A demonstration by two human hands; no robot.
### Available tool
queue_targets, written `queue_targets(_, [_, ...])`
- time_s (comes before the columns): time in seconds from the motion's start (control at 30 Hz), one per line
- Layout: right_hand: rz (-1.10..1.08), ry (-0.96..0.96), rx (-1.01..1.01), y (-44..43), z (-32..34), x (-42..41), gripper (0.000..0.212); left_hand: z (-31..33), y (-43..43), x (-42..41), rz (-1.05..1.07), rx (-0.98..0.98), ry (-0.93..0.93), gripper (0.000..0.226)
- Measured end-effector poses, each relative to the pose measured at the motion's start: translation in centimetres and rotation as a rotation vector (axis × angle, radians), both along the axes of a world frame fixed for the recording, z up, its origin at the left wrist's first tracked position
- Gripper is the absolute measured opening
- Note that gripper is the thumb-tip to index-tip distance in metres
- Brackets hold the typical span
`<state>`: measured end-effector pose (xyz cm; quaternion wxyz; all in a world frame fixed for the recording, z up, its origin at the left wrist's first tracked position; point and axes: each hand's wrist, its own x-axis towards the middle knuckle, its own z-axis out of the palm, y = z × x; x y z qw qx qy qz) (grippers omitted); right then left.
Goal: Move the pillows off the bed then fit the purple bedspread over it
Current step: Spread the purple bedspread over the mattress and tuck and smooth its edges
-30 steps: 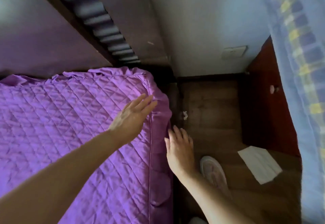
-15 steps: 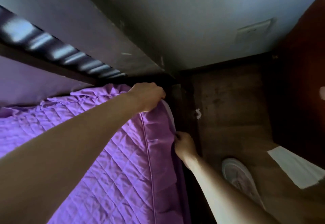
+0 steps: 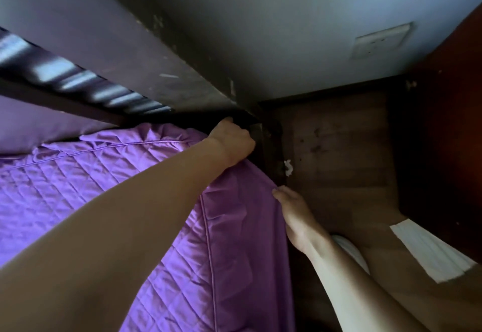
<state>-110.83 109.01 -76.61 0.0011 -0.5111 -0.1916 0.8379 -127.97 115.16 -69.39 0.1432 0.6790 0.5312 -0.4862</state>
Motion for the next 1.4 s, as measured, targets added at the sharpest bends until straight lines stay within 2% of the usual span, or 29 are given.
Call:
queue_targets(0.1, [0.035, 0.145, -0.215, 0.9, 0.3, 0.4, 0.031, -0.4, 0.0, 0.1, -0.041, 0.003, 0.006, 0.026])
queue_targets(0.17, [-0.005, 0.155, -0.215, 0.9, 0.2, 0.2, 0.023, -0.6, -0.2, 0.2, -0.026, 0.011, 0.011, 0.027])
queue_targets(0.23, [0.009, 0.084, -0.051, 0.4, -0.1, -0.3, 0.010, -0.9, -0.3, 0.3, 0.004, 0.039, 0.014, 0.029])
queue_targets(0.37, [0.168, -0.107, 0.511, 1.0, -2.2, -0.7, 0.029, -2.5, 0.3, 1.1, 0.091, 0.136, 0.009, 0.030])
queue_targets(0.43, [0.203, -0.212, 0.652, 1.6, -3.6, -0.4, 0.035, -3.9, 0.5, 1.7, 0.154, 0.148, 0.002, 0.029])
queue_targets(0.53, [0.340, -0.347, 0.790, 1.1, -4.5, -0.7, 0.038, -5.3, 0.1, 1.8, 0.259, 0.158, -0.016, 0.031])
queue_targets(0.7, [0.583, -0.413, 0.822, -0.1, -3.9, -2.4, 0.030, -5.2, -0.5, 1.2, 0.332, 0.033, -0.010, 0.038])
queue_targets(0.8, [0.714, -0.356, 0.980, -0.7, -3.5, -2.2, 0.015, -5.0, -0.9, 1.3, 0.491, -0.077, -0.066, 0.042])
queue_targets(0.9, [1.010, -0.242, 1.100, -1.5, -3.0, -2.2, 0.024, -3.8, -1.0, 1.4, 0.492, -0.121, -0.122, 0.044])
queue_targets(0.97, [1.133, -0.216, 1.110, -1.7, -2.1, -2.3, 0.030, -1.7, -0.9, 1.2, 0.438, -0.046, -0.149, 0.037])
queue_targets(1.03, [1.064, -0.289, 1.081, -1.4, -0.9, -2.4, 0.030, 1.3, -1.3, 0.3, 0.347, 0.153, -0.178, 0.032])
queue_targets(1.1, [0.826, -0.361, 1.014, -0.5, 1.1, -2.9, 0.026, 4.6, -2.9, -1.3, 0.210, 0.434, -0.186, 0.036])
queue_targets(1.17, [0.591, -0.286, 0.912, 0.2, 4.0, -4.1, 0.029, 7.6, -5.5, -2.9, 0.232, 0.641, -0.149, 0.046])
queue_targets(1.27, [0.466, -0.163, 0.838, 0.6, 8.0, -6.6, 0.036, 9.7, -8.1, -3.9, 0.499, 0.564, -0.026, 0.046])
queue_targets(1.33, [0.513, -0.173, 0.877, 0.5, 9.6, -8.0, 0.043, 10.0, -8.5, -4.1, 0.617, 0.535, 0.024, 0.045])
queue_targets(1.4, [0.528, -0.198, 0.915, 0.7, 10.3, -8.7, 0.038, 10.0, -8.0, -4.3, 0.661, 0.555, 0.034, 0.039])
